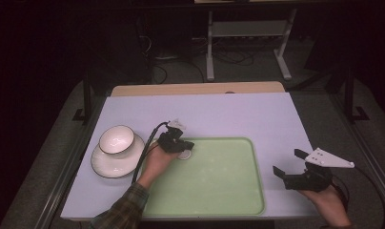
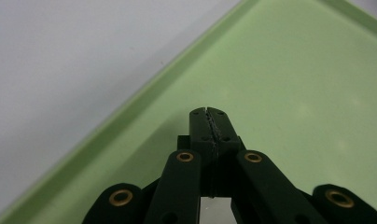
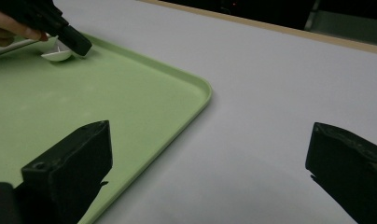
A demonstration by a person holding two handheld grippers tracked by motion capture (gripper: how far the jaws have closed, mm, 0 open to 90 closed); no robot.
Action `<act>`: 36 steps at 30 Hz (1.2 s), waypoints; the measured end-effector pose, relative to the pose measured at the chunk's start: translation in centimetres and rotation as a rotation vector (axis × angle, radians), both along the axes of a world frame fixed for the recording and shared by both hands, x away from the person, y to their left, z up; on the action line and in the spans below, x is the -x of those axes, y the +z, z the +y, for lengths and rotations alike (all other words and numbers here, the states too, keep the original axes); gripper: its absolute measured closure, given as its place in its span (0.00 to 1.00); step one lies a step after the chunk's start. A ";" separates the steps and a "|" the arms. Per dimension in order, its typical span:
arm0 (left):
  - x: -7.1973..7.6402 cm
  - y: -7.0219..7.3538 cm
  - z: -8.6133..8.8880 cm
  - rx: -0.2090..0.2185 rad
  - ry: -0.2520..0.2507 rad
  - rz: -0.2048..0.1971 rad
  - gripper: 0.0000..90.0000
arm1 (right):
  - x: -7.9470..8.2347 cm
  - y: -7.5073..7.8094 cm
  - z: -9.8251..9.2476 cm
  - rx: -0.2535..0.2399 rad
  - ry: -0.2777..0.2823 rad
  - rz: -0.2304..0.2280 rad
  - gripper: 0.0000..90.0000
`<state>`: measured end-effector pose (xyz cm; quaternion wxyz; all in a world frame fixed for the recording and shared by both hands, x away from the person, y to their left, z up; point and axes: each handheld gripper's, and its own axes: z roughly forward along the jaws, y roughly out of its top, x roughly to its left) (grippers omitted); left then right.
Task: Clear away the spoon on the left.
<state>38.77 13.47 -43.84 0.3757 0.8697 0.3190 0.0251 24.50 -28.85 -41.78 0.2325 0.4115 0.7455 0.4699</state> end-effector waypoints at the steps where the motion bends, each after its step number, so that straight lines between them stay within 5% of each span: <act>1: 0.2 0.0 0.1 0.000 -0.002 0.002 1.00 | 0.0 0.0 0.0 0.000 0.001 0.000 0.00; 10: 1.9 0.0 1.5 0.031 -0.012 0.035 1.00 | 0.0 0.0 0.1 0.002 0.002 -0.001 0.00; 36: 5.4 0.0 6.2 0.006 0.026 0.057 1.00 | 0.0 0.0 0.1 0.005 0.002 -0.001 0.00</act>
